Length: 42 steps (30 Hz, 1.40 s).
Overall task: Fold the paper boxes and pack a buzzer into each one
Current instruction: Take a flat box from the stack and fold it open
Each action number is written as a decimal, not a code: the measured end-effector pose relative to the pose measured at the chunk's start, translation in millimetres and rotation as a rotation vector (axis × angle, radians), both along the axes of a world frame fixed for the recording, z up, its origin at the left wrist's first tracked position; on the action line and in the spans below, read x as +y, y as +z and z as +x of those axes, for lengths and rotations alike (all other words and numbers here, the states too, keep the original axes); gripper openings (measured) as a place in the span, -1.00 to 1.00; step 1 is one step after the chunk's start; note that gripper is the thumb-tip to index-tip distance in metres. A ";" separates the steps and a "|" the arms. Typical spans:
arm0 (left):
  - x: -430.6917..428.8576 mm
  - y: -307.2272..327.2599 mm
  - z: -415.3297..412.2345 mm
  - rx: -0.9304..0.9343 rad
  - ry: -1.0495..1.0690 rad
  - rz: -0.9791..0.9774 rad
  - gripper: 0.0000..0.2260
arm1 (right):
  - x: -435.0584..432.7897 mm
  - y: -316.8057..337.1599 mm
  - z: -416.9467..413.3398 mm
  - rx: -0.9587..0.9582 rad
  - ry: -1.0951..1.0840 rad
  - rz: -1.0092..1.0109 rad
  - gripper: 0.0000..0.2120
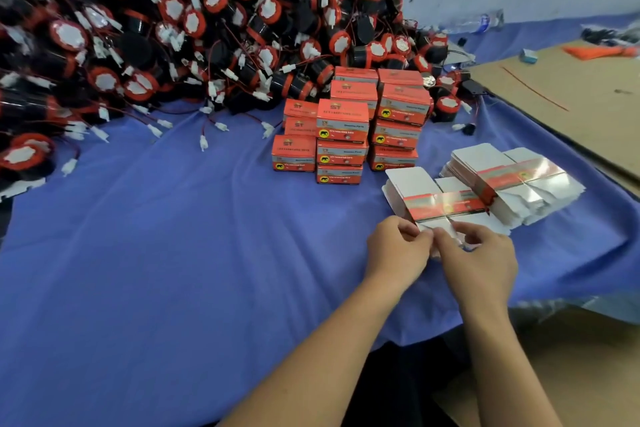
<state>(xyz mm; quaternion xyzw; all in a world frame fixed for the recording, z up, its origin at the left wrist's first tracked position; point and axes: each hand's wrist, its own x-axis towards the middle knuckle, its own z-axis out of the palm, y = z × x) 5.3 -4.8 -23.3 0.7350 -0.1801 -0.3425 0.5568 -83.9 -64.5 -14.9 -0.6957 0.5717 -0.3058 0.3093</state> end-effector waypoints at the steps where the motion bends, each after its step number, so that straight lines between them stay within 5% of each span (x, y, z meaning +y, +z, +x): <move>1: 1.9 2.0 -0.5 0.057 0.016 -0.033 -0.90 | 3.5 3.0 -0.7 -0.009 0.014 -0.025 -0.69; 5: 23.4 20.3 0.0 0.338 0.063 -0.324 -0.79 | 31.4 13.5 -4.0 -0.063 0.101 -0.151 -0.75; 13: 115.9 35.6 10.9 0.133 -0.098 -0.500 -0.44 | 93.9 32.5 3.3 -0.172 0.284 -0.178 -0.71; 21: 191.8 17.6 25.4 -0.300 0.132 -0.197 -0.32 | 171.2 42.0 33.0 -0.185 0.424 -0.176 -0.71; 26: 237.6 24.5 41.2 -0.106 0.159 -0.300 -0.43 | 200.9 40.9 43.3 -0.198 0.564 -0.212 -0.75; 30: 269.0 30.4 50.0 -0.039 0.175 -0.338 -0.44 | 175.8 57.1 51.8 0.105 0.785 -0.259 -0.30; 33: 286.7 33.5 51.0 -0.087 0.114 -0.285 -0.41 | 170.1 63.6 68.2 0.260 1.063 -0.104 -0.29; 42: 310.8 34.5 46.4 -0.466 0.006 0.056 -0.35 | 196.7 50.8 83.3 -0.202 1.030 0.284 -0.64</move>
